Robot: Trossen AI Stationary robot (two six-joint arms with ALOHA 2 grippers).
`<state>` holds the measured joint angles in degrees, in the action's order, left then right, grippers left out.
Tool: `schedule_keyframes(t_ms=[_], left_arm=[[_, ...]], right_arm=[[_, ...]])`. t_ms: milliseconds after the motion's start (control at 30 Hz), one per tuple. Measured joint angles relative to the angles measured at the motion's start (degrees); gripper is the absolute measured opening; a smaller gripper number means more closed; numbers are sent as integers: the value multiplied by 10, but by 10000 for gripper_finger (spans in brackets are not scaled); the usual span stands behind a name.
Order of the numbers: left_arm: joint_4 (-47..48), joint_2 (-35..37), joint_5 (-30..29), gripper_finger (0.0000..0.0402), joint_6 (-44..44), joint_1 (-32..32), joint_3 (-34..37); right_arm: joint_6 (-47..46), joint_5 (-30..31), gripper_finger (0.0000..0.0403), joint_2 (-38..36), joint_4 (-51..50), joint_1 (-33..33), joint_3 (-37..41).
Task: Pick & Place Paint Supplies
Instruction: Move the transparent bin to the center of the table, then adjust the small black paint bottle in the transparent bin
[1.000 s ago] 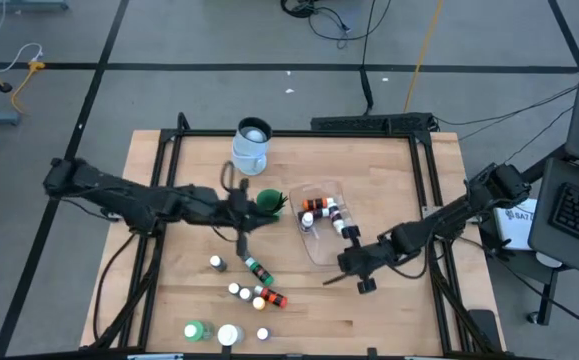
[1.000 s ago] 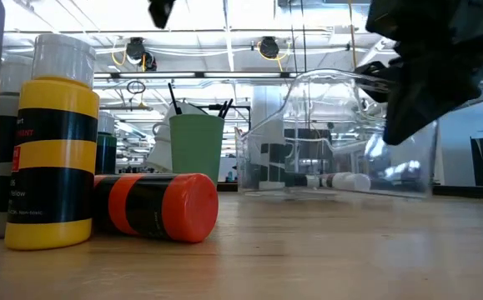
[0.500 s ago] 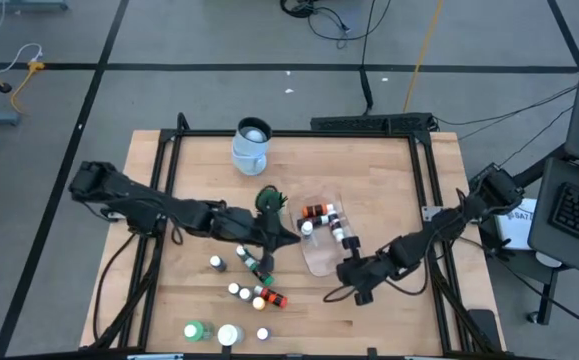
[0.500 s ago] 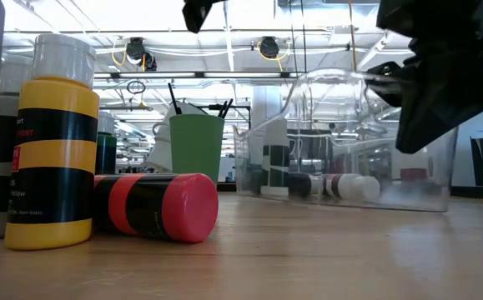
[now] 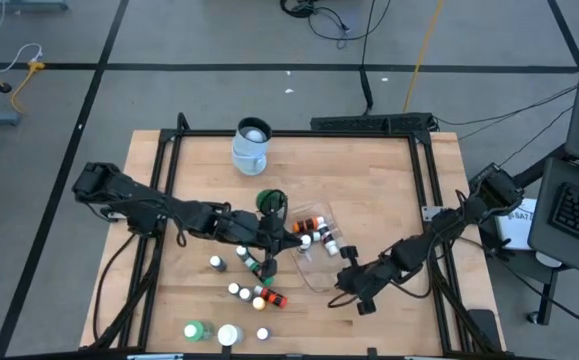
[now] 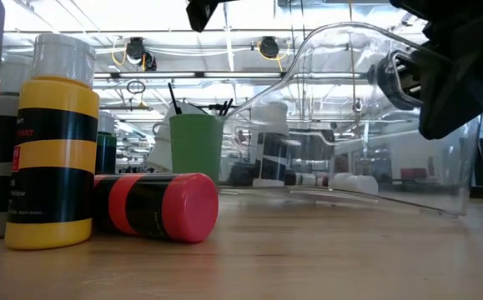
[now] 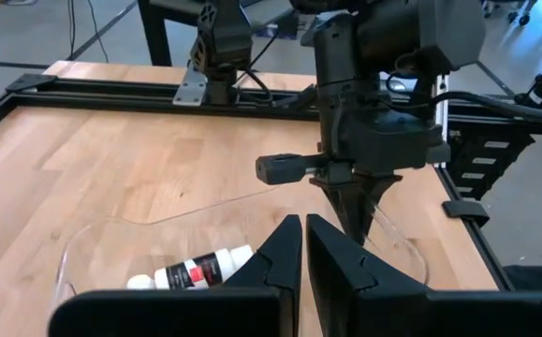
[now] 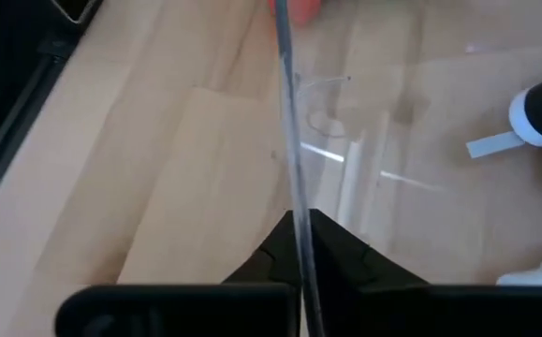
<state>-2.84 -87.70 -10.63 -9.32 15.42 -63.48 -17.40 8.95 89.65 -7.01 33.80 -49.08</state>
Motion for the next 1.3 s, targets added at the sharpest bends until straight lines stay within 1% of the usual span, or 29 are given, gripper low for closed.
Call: schedule_keyframes(t_ms=[267,367,467,600,733,867,967,1067,1133,1200,1300], left_arm=[[10,0,0,21,2,0,0],[19,0,0,21,6,0,0],[26,0,0,21,6,0,0],[35,0,0,21,1,1,0],[58,0,0,21,-14,1,0],[60,0,1,21,-14,1,0],[59,4,1,21,-14,0,1],[59,5,1,21,-13,0,1],[62,4,1,21,-14,0,1],[74,5,-2,21,-24,-1,-1],[179,-6,-10,14,-45,-10,-40]], right_arm=[[21,-12,25,2,44,-12,1],[24,-16,42,3,51,-17,1],[24,-33,63,3,51,-25,2],[19,-37,89,2,52,-30,2],[53,-34,110,-13,49,-23,4],[77,-33,122,-60,58,-8,3],[95,-32,123,-102,58,2,3],[153,-30,115,-168,87,12,12],[193,-18,101,-220,143,18,45],[216,4,81,-271,217,19,100],[235,17,41,-333,357,-4,209]])
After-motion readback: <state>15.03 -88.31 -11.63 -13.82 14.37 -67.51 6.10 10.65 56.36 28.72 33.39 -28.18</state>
